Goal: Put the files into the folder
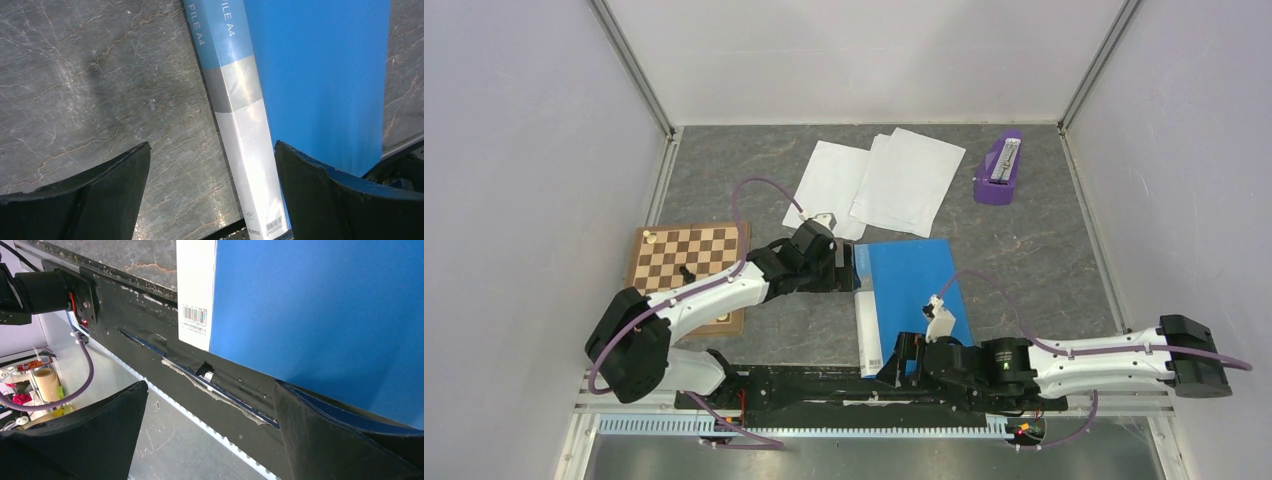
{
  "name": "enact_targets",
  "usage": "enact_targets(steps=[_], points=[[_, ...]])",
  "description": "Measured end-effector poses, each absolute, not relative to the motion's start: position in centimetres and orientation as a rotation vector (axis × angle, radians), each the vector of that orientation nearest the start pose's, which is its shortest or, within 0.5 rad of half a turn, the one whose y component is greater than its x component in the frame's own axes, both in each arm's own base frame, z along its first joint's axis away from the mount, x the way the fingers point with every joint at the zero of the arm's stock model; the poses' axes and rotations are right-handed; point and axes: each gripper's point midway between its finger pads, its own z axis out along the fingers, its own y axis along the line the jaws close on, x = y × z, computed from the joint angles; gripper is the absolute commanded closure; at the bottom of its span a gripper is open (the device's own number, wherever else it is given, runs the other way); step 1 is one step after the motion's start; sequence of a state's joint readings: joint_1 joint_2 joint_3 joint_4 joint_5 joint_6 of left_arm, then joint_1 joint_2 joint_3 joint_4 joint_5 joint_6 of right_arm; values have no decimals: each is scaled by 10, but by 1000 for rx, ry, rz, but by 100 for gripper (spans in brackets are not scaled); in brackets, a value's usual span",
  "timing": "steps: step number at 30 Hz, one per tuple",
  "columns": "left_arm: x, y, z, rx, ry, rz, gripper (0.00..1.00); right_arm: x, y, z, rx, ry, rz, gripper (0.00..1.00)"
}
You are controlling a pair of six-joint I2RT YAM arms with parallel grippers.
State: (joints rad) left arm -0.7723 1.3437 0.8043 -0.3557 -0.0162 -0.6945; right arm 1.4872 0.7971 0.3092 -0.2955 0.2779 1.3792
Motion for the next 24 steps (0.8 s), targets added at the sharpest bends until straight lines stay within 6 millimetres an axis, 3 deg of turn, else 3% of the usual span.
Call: enact_targets(steps=[6, 9, 13, 24], points=[[218, -246, 76, 92, 2562, -592, 0, 26, 256, 50, 87, 2555, 1036, 1], [216, -244, 74, 93, 2565, -589, 0, 35, 252, 43, 158, 2499, 1045, 1], [215, -243, 77, 92, 2555, -597, 0, 47, 252, 48, 237, 2398, 1110, 1], [216, -242, 81, 90, 2547, -596, 1, 83, 233, 63, 346, 2191, 1073, 1]])
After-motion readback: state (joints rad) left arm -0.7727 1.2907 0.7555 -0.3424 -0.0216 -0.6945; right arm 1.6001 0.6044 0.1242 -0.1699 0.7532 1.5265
